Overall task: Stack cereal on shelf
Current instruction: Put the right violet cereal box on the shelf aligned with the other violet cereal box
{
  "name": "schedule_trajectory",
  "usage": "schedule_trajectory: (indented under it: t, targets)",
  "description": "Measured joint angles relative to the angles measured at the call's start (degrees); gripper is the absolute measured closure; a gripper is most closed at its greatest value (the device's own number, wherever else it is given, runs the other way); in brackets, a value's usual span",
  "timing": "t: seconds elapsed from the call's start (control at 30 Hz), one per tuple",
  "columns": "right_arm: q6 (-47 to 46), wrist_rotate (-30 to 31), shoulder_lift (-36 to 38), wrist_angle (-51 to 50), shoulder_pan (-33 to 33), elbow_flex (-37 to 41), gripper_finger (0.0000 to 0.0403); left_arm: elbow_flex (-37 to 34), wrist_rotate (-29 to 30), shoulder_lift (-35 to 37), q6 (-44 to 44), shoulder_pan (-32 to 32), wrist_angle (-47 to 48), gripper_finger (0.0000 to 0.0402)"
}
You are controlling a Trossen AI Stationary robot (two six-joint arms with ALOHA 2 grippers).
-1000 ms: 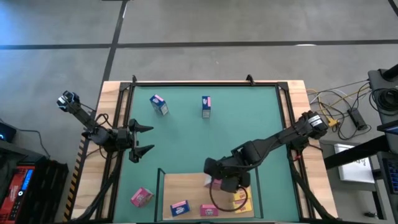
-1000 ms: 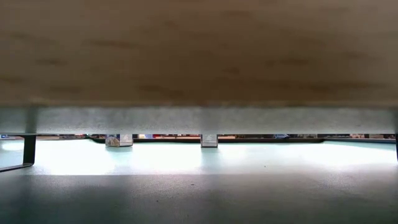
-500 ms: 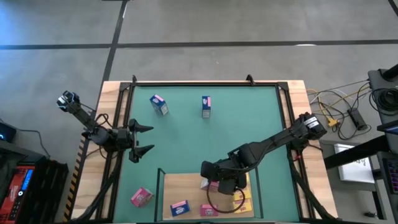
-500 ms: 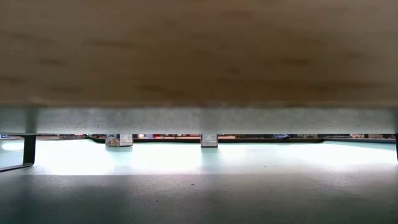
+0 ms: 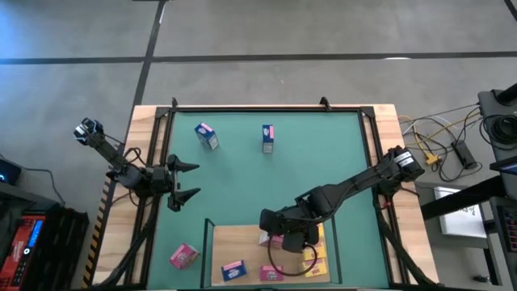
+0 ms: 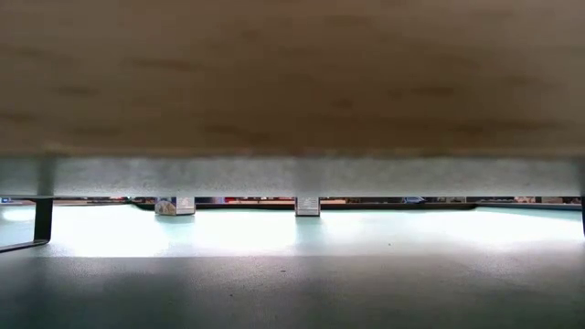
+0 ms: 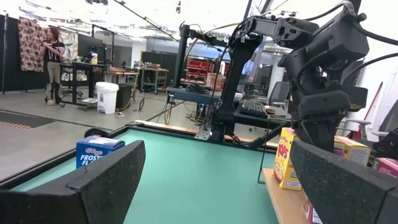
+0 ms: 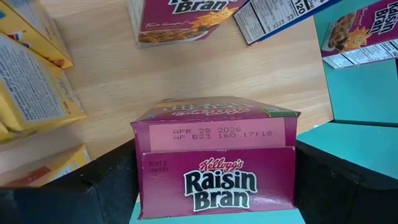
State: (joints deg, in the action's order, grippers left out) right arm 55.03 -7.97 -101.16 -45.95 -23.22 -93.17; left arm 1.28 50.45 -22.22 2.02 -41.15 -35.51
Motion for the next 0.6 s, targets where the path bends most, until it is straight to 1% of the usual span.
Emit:
schedule_trajectory:
  t: [0.17,0.43,0.6]
  targets:
    - [0.54,0.0,0.11,0.24,0.0,-0.11,0.0075,0.0,0.01,-0.04,0.0,0.0,-0.02,0.0018]
    - [1.15,0.0,-0.02,-2.88,0.0,-4.07,0.0076,0.0,0.0,-0.04,0.0,0.0,0.0,0.0018]
    - [1.17,0.01,-0.09,-3.71,0.0,-3.56,0.0076,0.0,-0.01,-0.04,0.0,0.0,-0.02,0.0018]
